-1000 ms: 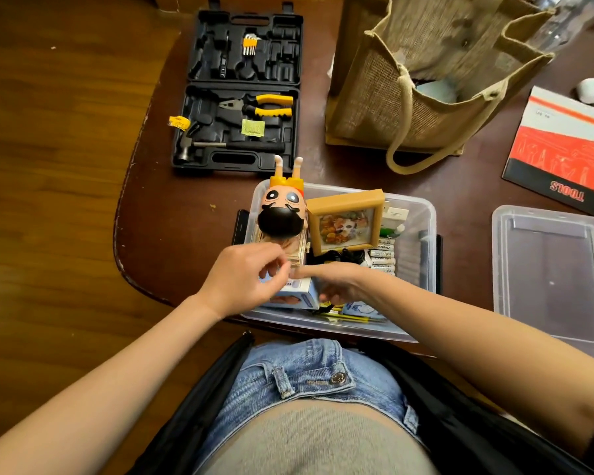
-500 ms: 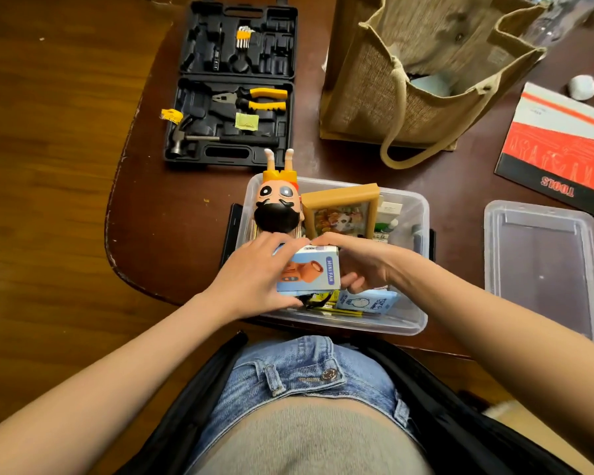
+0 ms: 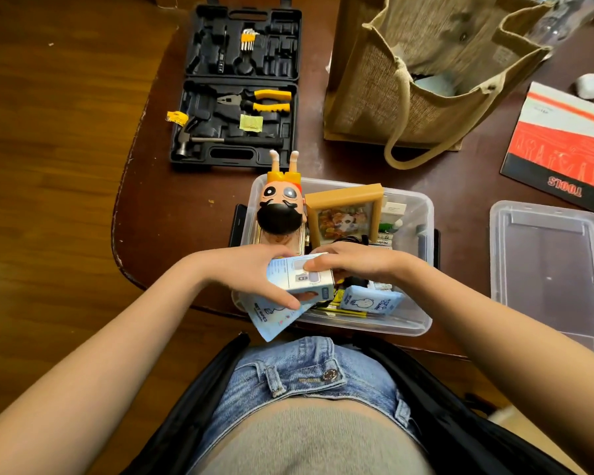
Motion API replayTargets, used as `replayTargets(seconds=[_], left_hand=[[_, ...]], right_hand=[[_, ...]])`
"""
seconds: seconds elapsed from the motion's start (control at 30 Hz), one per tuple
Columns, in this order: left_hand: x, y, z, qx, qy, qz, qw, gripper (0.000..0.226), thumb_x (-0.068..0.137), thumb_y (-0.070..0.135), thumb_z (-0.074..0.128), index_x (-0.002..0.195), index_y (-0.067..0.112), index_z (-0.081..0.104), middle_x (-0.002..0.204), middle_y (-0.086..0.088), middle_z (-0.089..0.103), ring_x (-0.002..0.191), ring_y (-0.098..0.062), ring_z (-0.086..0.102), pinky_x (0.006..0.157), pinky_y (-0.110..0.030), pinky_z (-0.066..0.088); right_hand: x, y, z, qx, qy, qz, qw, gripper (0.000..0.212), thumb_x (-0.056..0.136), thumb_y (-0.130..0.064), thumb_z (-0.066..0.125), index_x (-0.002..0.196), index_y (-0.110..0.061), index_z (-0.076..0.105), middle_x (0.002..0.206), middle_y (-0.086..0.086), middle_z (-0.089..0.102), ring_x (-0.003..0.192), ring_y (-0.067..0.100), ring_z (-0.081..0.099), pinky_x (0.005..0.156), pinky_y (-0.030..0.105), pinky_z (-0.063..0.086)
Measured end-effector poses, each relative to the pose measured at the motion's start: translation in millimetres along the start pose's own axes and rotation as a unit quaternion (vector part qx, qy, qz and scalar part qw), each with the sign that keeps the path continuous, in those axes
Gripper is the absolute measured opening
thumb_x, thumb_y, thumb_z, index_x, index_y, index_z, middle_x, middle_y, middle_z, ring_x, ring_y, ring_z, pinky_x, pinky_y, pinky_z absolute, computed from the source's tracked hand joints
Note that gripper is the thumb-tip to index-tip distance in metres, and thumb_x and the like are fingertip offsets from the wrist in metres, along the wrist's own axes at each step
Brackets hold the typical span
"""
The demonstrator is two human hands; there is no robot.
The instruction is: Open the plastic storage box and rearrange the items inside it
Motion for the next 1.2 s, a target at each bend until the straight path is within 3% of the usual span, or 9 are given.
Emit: replayTargets(seconds=[0.2,0.33,0.47,0.6,0.67,0.73,0.8,1.0,1.2], left_hand=[[3.5,-9.9,10.9,-0.126,0.006,0.005,0.992,0.069,0.070,0.048,0.076,0.129,0.040,0.040,0.128,0.010,0.049,0.112,-0.004,0.052,0.095,-0.024,0.045],[-17.4,-12.1,-5.4,-0.173,0.095,0.060,0.978,0.061,0.070,0.035,0.082,0.120,0.046,0.049,0.117,0.013,0.057,0.106,0.003,0.055,0.082,-0.010,0.047],[-38.0,-12.7,-26.6,-0.255,0.166,0.123,0.945,0.078,0.062,0.032,0.084,0.129,0.042,0.044,0.127,0.012,0.054,0.120,-0.006,0.053,0.093,-0.018,0.046],[-35.7,-12.9,-23.7,-0.254,0.175,0.132,0.942,0.096,0.062,0.021,0.087,0.139,0.041,0.034,0.135,0.006,0.047,0.128,-0.007,0.047,0.105,-0.028,0.042],[-34.1,-15.9,-20.8,-0.253,0.192,0.118,0.941,0.101,0.059,0.024,0.088,0.139,0.044,0.031,0.134,0.006,0.047,0.128,-0.006,0.046,0.107,-0.032,0.039],[-34.6,-19.8,-18.6,-0.244,0.206,0.107,0.942,0.104,0.058,0.027,0.089,0.140,0.048,0.027,0.130,0.009,0.050,0.125,-0.004,0.048,0.106,-0.029,0.040],[-36.2,-24.2,-15.9,-0.246,0.210,0.104,0.940,0.105,0.060,0.024,0.089,0.141,0.047,0.025,0.126,0.011,0.054,0.123,-0.004,0.049,0.102,-0.021,0.042],[-34.2,-31.1,-5.1,-0.245,0.211,0.067,0.944,0.092,0.060,0.026,0.088,0.133,0.033,0.033,0.128,0.011,0.052,0.120,0.006,0.048,0.099,-0.014,0.042],[-26.5,-29.4,1.7,-0.192,0.222,0.048,0.955,0.082,0.064,0.028,0.086,0.128,0.031,0.036,0.127,0.013,0.048,0.119,0.003,0.047,0.089,-0.005,0.041]], right_hand=[[-4.9,6.7,-1.6,-0.018,0.028,-0.036,0.999,0.041,0.086,-0.042,0.059,0.116,-0.013,0.061,0.112,0.011,0.065,0.093,0.010,0.061,0.084,0.025,0.049],[-5.9,18.6,-12.7,0.123,0.035,0.001,0.992,0.064,0.086,-0.062,0.038,0.115,-0.010,0.061,0.104,0.006,0.065,0.092,0.014,0.061,0.081,0.027,0.053],[9.9,32.7,-2.6,-0.177,0.066,0.011,0.982,0.031,0.099,-0.032,0.044,0.107,-0.012,0.066,0.089,0.002,0.065,0.074,0.010,0.057,0.064,0.024,0.048],[37.0,30.3,25.0,-0.461,0.032,0.007,0.887,0.025,0.094,-0.025,0.051,0.115,-0.023,0.066,0.105,-0.001,0.068,0.094,0.021,0.062,0.071,0.027,0.046],[51.0,31.5,31.4,-0.556,0.040,0.034,0.830,0.018,0.092,-0.027,0.052,0.096,-0.016,0.066,0.091,0.005,0.065,0.085,0.029,0.058,0.062,0.029,0.044],[61.4,31.8,36.6,-0.600,0.035,0.067,0.796,0.014,0.091,-0.021,0.052,0.083,-0.011,0.058,0.080,0.007,0.058,0.076,0.030,0.054,0.053,0.027,0.038],[68.9,30.6,40.3,-0.614,0.034,0.080,0.784,0.013,0.090,-0.013,0.050,0.100,-0.009,0.058,0.095,0.009,0.062,0.081,0.030,0.057,0.055,0.029,0.037],[85.6,31.8,46.3,-0.631,0.009,0.127,0.765,0.042,0.092,-0.016,0.050,0.133,-0.013,0.043,0.140,0.009,0.043,0.123,0.030,0.047,0.085,0.036,0.050],[93.1,48.1,52.8,-0.687,-0.020,0.104,0.719,0.043,0.096,-0.025,0.046,0.137,-0.018,0.037,0.144,0.005,0.036,0.132,0.027,0.035,0.095,0.035,0.039]])
Point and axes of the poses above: each hand's wrist, its own x-axis towards the middle knuckle, its own z-axis out of the palm, y = z × x, the point moved 4 cm from there along x, towards the middle knuckle
